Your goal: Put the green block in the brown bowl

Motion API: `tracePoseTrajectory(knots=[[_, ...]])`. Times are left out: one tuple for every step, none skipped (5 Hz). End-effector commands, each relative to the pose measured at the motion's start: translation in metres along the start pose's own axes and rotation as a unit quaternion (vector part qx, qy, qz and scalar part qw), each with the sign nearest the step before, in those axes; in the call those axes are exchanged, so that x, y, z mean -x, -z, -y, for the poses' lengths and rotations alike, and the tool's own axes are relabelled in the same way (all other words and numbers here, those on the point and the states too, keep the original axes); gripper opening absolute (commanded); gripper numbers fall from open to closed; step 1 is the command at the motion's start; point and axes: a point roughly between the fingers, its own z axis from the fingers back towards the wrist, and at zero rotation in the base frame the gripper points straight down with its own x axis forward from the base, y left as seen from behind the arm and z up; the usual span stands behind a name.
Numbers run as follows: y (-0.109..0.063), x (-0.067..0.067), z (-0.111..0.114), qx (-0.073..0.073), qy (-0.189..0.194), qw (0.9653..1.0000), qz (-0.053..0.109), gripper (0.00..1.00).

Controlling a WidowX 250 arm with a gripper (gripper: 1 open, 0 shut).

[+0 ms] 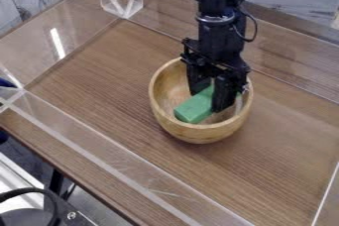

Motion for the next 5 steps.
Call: tracePoseTrajectory(knots=[[-0.008, -0.006, -0.004, -0.003, -0.002, 0.9998, 0.021, 0.0], [-0.006, -0.007, -0.006, -0.002, -0.003, 0.9998, 0.022, 0.0], [-0.004, -0.009, -0.008, -0.002, -0.005, 0.9997, 0.023, 0.0], [-0.002, -0.013, -0.011, -0.002, -0.008, 0.9997, 0.025, 0.0], [0.0, -0.019, -0.014, -0.002, -0.011, 0.9996, 0.026, 0.0]])
